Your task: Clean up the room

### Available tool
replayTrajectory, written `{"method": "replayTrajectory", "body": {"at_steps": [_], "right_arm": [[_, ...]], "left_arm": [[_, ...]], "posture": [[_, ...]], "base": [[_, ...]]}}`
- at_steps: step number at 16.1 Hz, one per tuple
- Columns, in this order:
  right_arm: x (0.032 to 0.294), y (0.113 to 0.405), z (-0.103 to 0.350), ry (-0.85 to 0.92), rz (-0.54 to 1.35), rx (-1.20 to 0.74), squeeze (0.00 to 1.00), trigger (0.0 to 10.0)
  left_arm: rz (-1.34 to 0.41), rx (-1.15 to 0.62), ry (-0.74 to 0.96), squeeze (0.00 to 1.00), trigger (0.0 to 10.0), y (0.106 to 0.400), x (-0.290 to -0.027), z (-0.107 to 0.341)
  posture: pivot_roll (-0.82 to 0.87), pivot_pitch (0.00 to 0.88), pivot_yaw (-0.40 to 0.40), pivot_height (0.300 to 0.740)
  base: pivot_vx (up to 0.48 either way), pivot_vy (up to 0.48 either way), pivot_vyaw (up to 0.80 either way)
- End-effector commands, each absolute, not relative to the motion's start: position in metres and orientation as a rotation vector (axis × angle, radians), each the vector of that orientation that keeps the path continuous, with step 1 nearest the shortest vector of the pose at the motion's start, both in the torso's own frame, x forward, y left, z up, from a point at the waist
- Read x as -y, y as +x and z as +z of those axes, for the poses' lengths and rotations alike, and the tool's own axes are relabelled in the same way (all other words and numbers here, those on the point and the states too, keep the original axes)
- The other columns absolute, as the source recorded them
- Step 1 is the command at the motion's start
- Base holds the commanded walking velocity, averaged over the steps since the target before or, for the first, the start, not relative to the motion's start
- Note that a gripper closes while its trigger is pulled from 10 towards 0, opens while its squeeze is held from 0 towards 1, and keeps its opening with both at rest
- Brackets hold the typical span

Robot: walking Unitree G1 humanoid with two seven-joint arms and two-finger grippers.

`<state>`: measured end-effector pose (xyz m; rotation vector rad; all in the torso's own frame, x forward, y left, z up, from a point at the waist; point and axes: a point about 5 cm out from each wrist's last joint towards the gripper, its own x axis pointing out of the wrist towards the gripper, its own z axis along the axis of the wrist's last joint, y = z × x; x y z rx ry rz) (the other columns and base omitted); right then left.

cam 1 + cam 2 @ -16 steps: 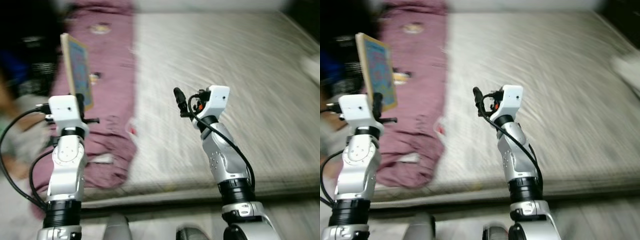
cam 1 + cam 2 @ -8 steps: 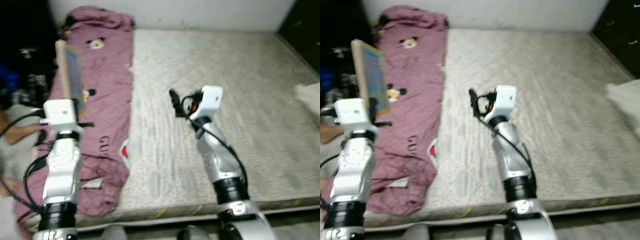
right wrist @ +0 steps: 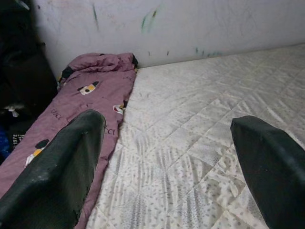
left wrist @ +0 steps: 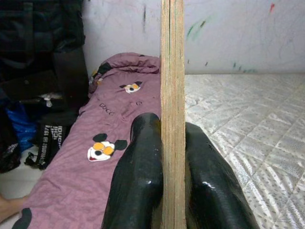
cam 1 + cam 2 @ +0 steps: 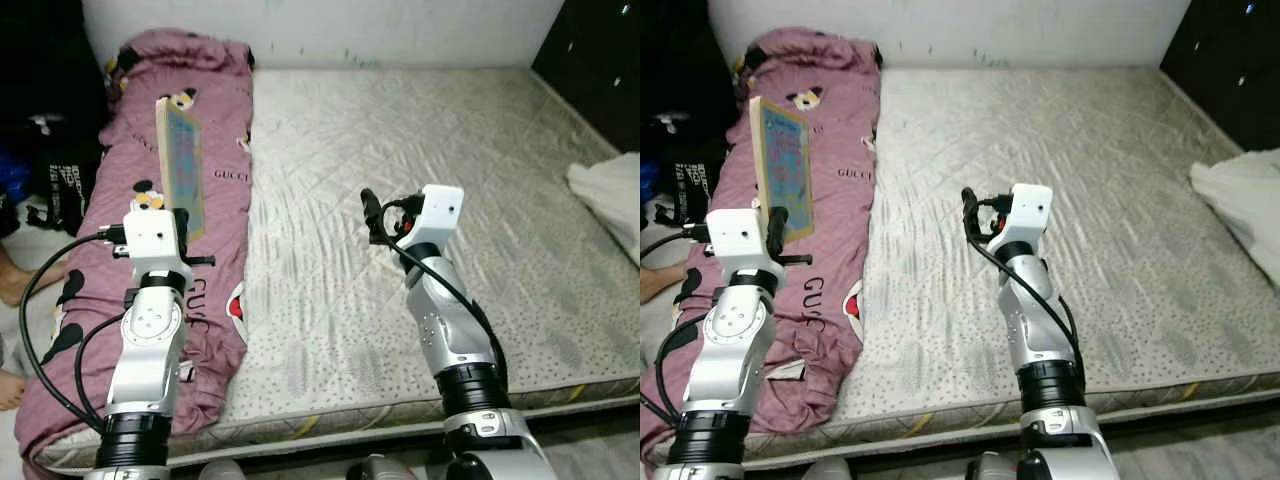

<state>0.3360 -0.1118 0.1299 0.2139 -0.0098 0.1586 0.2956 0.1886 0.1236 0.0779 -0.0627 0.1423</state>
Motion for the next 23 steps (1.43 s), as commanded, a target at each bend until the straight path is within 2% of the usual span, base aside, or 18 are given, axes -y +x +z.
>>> {"method": "replayTrajectory", "body": {"at_steps": [1, 23], "right_arm": [[0.1113, 0.3391, 0.1333, 0.217, 0.157, 0.012, 0.0, 10.0], [0.1145, 0.3423, 0.1355, 0.173, 0.156, 0.022, 0.0, 10.0]], "left_arm": [[0.127, 0.107, 0.085, 0.0, 10.0, 0.2978, -0.1865, 0.1317], [0.134, 0.111, 0.053, 0.0, 10.0, 0.3026, -0.185, 0.132]], "posture": [[-0.07, 0.0, -0.02, 0.74], [-0.08, 0.0, -0.033, 0.74]], "base": [[0.0, 0.0, 0.0], [0.0, -0.294, 0.04]]}}
